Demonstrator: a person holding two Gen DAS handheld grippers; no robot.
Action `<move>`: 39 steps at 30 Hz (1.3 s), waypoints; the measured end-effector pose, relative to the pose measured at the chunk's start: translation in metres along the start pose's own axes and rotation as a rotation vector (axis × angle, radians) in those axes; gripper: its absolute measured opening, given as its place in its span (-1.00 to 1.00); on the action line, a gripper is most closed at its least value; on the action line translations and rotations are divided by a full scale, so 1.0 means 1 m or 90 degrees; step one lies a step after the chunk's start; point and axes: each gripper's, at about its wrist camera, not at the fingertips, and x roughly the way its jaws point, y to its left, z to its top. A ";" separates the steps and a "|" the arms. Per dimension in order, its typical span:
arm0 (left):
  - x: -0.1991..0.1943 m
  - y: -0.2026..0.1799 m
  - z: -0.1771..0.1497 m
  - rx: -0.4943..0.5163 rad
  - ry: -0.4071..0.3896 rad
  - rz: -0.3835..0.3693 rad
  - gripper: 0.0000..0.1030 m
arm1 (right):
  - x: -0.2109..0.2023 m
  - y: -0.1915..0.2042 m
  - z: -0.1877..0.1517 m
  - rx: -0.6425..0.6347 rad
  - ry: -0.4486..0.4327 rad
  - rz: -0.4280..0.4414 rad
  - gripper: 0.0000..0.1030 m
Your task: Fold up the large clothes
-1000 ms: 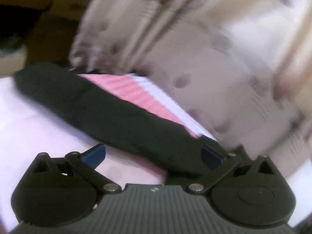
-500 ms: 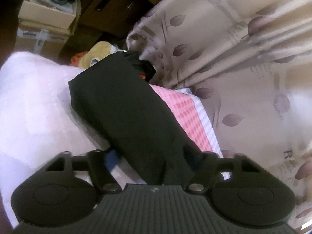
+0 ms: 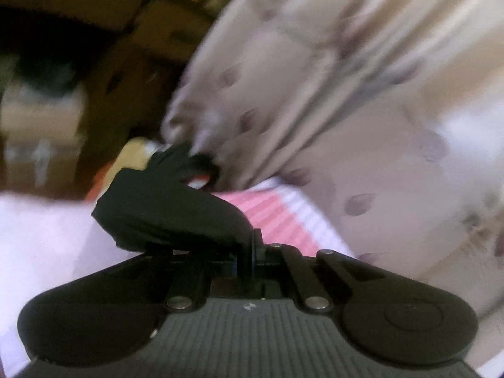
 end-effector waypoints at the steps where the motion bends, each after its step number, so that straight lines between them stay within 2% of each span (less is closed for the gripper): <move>1: -0.007 -0.017 0.003 0.025 -0.013 -0.017 -0.88 | -0.013 -0.001 -0.002 0.015 -0.011 0.004 0.93; 5: -0.033 -0.082 0.002 0.104 -0.049 -0.082 -0.88 | -0.069 -0.014 -0.012 0.020 -0.037 -0.004 0.93; 10: -0.064 -0.168 -0.023 0.172 -0.054 -0.196 -0.88 | -0.146 -0.046 -0.033 0.043 -0.075 -0.056 0.93; 14: -0.077 -0.228 -0.061 0.209 -0.011 -0.279 -0.88 | -0.192 -0.084 -0.050 0.129 -0.106 -0.087 0.93; 18: -0.084 -0.278 -0.113 0.271 0.031 -0.331 -0.88 | -0.234 -0.105 -0.071 0.170 -0.122 -0.104 0.93; 22: -0.080 -0.315 -0.172 0.329 0.085 -0.368 -0.88 | -0.259 -0.111 -0.089 0.166 -0.123 -0.110 0.93; 25: -0.066 -0.329 -0.217 0.379 0.135 -0.376 -0.87 | -0.271 -0.113 -0.094 0.177 -0.122 -0.105 0.93; 28: -0.048 -0.333 -0.260 0.429 0.177 -0.368 -0.85 | -0.275 -0.114 -0.097 0.186 -0.119 -0.103 0.93; 31: -0.039 -0.330 -0.287 0.451 0.209 -0.370 -0.77 | -0.274 -0.115 -0.097 0.190 -0.111 -0.102 0.93; 34: -0.036 -0.319 -0.304 0.471 0.222 -0.377 -0.44 | -0.275 -0.114 -0.100 0.193 -0.106 -0.104 0.93; 36: -0.037 -0.314 -0.309 0.473 0.226 -0.382 0.00 | -0.279 -0.113 -0.101 0.197 -0.104 -0.102 0.93; 38: -0.043 -0.307 -0.310 0.467 0.207 -0.386 0.71 | -0.276 -0.109 -0.097 0.200 -0.104 -0.100 0.93; 39: -0.048 -0.303 -0.308 0.460 0.190 -0.390 0.83 | -0.277 -0.107 -0.096 0.202 -0.106 -0.098 0.93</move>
